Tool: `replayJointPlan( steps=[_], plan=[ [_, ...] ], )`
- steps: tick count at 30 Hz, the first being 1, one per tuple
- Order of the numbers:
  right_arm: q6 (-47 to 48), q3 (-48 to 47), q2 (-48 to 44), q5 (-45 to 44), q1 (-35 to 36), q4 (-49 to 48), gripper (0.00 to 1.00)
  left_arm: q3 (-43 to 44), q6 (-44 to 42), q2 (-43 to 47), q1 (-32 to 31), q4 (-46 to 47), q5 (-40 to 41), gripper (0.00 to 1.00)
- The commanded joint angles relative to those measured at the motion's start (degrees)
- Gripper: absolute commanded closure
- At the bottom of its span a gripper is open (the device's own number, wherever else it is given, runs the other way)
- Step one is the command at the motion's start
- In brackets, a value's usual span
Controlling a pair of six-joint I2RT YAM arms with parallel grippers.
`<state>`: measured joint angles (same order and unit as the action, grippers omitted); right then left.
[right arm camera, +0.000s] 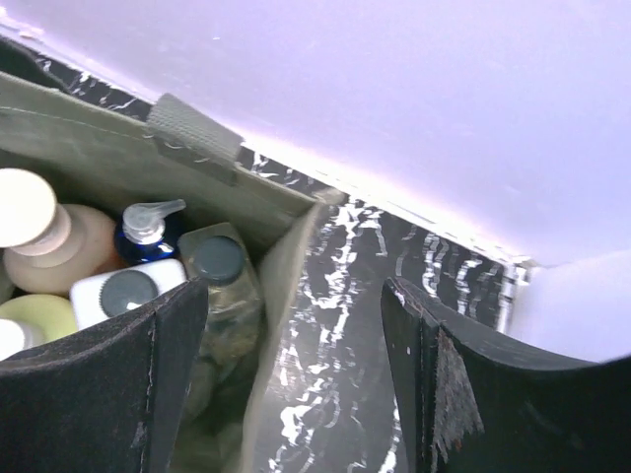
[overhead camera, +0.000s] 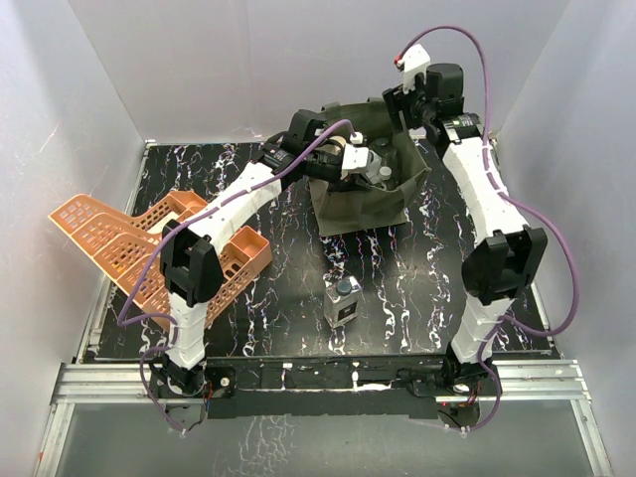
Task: Place the personal care products into the canvas bag
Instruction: Place the care product in the canvas bag.
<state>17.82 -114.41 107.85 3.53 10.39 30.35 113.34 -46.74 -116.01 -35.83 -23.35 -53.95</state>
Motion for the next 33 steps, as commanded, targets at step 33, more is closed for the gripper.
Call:
replayJointPlan(
  steps=[33],
  plan=[
    [-1.4,-1.1,-7.4,9.2,-2.2,8.4,0.26,-1.0,8.7,5.4,-1.6,7.1,5.1,0.77]
  ],
)
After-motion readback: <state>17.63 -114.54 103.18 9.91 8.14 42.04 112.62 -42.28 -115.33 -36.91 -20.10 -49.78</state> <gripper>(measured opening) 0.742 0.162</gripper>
